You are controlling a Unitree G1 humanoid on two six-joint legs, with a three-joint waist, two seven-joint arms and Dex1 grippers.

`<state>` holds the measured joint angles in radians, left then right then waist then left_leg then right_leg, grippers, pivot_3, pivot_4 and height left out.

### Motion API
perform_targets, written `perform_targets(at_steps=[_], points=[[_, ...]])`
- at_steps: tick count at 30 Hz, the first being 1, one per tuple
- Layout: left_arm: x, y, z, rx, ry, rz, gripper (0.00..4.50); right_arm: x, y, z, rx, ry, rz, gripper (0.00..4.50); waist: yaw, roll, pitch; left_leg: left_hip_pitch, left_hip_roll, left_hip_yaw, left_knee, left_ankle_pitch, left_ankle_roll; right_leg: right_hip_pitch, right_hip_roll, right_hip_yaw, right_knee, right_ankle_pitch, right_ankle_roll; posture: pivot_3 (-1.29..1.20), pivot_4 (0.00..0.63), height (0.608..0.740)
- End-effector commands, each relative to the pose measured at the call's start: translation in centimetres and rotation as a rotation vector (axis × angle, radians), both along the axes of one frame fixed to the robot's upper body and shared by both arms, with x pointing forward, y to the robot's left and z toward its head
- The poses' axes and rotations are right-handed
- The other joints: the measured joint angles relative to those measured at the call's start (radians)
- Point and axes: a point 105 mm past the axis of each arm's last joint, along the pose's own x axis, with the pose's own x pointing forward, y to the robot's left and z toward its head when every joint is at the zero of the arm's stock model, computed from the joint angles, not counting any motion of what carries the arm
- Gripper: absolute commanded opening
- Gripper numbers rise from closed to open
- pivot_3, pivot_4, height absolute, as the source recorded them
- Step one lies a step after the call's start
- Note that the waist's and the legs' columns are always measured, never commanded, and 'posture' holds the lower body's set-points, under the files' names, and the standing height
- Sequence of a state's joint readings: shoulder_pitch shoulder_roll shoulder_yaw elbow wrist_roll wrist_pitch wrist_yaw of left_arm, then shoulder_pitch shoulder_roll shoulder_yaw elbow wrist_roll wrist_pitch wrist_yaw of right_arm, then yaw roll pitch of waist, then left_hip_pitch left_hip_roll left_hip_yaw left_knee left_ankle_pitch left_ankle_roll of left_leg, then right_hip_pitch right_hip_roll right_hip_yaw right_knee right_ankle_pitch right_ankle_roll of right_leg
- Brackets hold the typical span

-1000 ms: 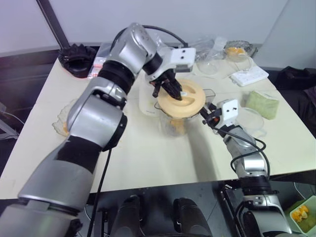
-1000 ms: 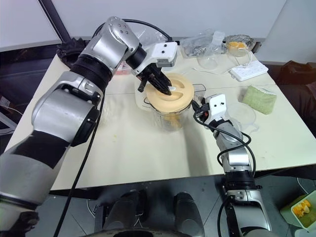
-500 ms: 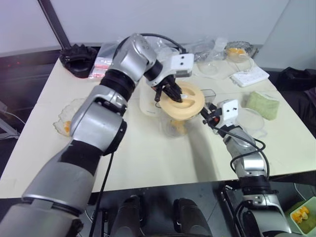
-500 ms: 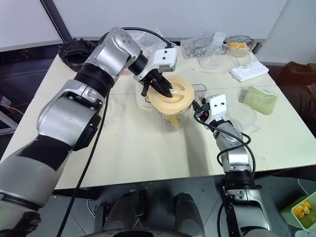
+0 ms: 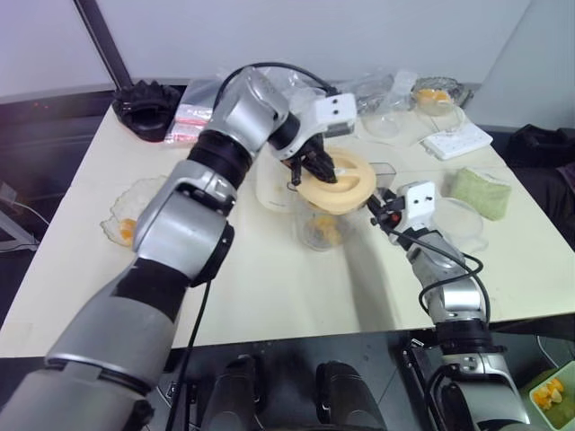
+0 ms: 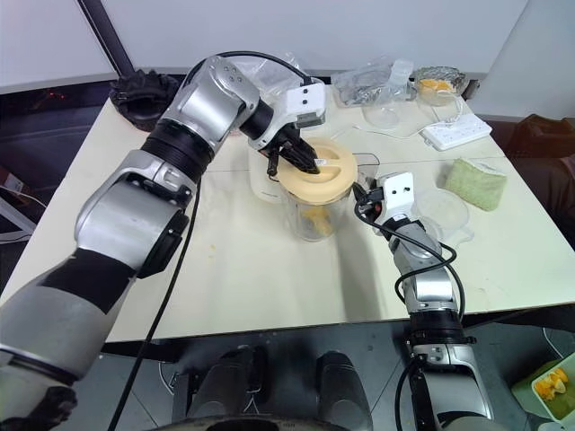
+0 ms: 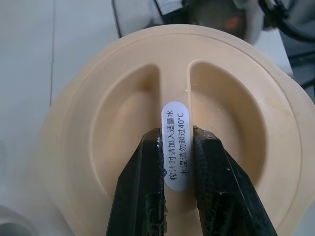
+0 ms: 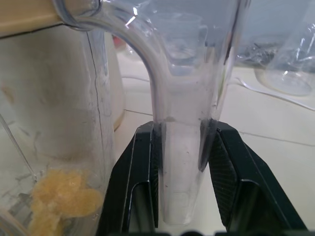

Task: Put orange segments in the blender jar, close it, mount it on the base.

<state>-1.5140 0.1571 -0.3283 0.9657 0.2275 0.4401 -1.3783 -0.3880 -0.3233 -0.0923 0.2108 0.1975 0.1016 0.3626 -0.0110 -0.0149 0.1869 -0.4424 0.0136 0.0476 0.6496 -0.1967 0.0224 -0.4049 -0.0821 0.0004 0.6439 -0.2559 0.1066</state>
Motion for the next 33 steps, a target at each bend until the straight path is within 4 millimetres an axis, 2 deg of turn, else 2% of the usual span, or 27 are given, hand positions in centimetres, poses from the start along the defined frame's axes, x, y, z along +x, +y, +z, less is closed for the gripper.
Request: perform_targets(at_steps=[1, 6, 10, 14, 19, 22, 24, 25, 27, 30, 33], points=[[0.9, 0.8, -1.8, 0.002, 0.008, 0.178, 0.25, -0.1, 0.6, 1.1, -0.021, -0.049, 0.014, 0.85, 0.000, 0.000, 0.000, 0.000, 0.000, 0.000, 0.000, 0.000, 0.000, 0.000, 0.000, 0.000, 0.000, 0.000, 0.000, 0.00, 0.150, 0.740], [1.1, 1.8, -3.7, 0.007, 0.025, 0.361, 0.25, 0.0, 0.8, 1.2, -0.019, -0.050, 0.016, 0.85, 0.002, 0.001, -0.002, 0.001, 0.000, -0.001, 0.000, 0.000, 0.000, 0.002, 0.000, 0.000, 0.000, 0.000, 0.000, 0.00, 0.150, 0.740], [1.3, 2.6, -4.6, 0.019, -0.001, 0.436, 0.25, 0.1, 0.9, 1.2, -0.022, -0.050, 0.020, 0.85, 0.001, 0.003, -0.003, 0.007, 0.000, -0.001, -0.001, 0.000, 0.000, 0.009, 0.000, -0.001, -0.003, 0.000, -0.001, 0.00, 0.150, 0.740], [0.8, 2.4, -4.6, 0.000, 0.003, 0.403, 0.25, 0.3, 0.9, 1.2, -0.024, -0.048, 0.023, 0.85, 0.000, 0.009, -0.009, 0.009, 0.000, -0.002, -0.003, 0.000, 0.000, 0.013, -0.001, -0.001, -0.009, -0.001, -0.002, 0.00, 0.150, 0.740], [0.9, 2.5, -4.0, -0.012, -0.012, 0.387, 0.25, 0.3, 1.0, 1.1, -0.029, -0.045, 0.032, 0.85, -0.002, 0.010, -0.009, 0.009, 0.000, -0.001, -0.003, 0.000, -0.001, 0.013, -0.002, -0.001, -0.010, -0.001, -0.002, 0.00, 0.150, 0.740], [0.9, 2.4, -3.2, -0.024, -0.037, 0.362, 1.71, 0.3, 0.9, 1.0, -0.031, -0.042, 0.034, 0.85, -0.004, 0.010, -0.009, 0.009, 0.000, -0.001, -0.004, 0.000, -0.001, 0.012, -0.002, -0.001, -0.010, -0.001, -0.002, 0.00, 0.150, 0.740], [0.4, 2.0, -1.9, -0.059, -0.055, 0.303, 2.80, 0.3, 0.9, 0.9, -0.035, -0.038, 0.036, 0.85, -0.005, 0.010, -0.009, 0.009, 0.000, -0.001, -0.005, 0.000, -0.001, 0.011, -0.003, -0.001, -0.010, 0.000, -0.002, 0.00, 0.150, 0.740], [-0.1, 1.4, -0.4, -0.113, -0.082, 0.229, 3.23, 0.3, 0.9, 0.8, -0.036, -0.036, 0.037, 0.85, -0.005, 0.010, -0.009, 0.009, 0.000, 0.000, -0.005, 0.000, -0.001, 0.011, -0.003, -0.001, -0.010, 0.000, -0.002, 0.00, 0.150, 0.740], [-0.8, 0.8, 1.8, -0.186, -0.118, 0.151, 3.23, 0.2, 0.9, 0.8, -0.037, -0.035, 0.038, 0.85, -0.006, 0.010, -0.009, 0.007, 0.000, 0.001, -0.006, 0.000, -0.001, 0.009, -0.005, 0.000, -0.010, 0.000, -0.002, 0.00, 0.150, 0.740], [-1.4, 0.7, 7.0, -0.320, -0.156, 0.107, 3.23, 0.2, 0.7, 0.5, -0.043, -0.027, 0.040, 0.85, -0.006, 0.009, -0.008, -0.002, 0.000, 0.001, -0.004, 0.000, 0.000, -0.001, -0.004, 0.000, -0.009, 0.000, -0.002, 0.00, 0.150, 0.740], [-2.3, 0.9, 10.5, -0.423, -0.149, 0.074, 3.23, 0.2, 0.5, 0.3, -0.049, -0.019, 0.039, 0.85, -0.006, 0.009, -0.008, -0.006, 0.000, 0.003, -0.004, 0.000, 0.000, -0.005, -0.003, 0.000, -0.009, 0.002, 0.001, 0.00, 0.150, 0.740]])
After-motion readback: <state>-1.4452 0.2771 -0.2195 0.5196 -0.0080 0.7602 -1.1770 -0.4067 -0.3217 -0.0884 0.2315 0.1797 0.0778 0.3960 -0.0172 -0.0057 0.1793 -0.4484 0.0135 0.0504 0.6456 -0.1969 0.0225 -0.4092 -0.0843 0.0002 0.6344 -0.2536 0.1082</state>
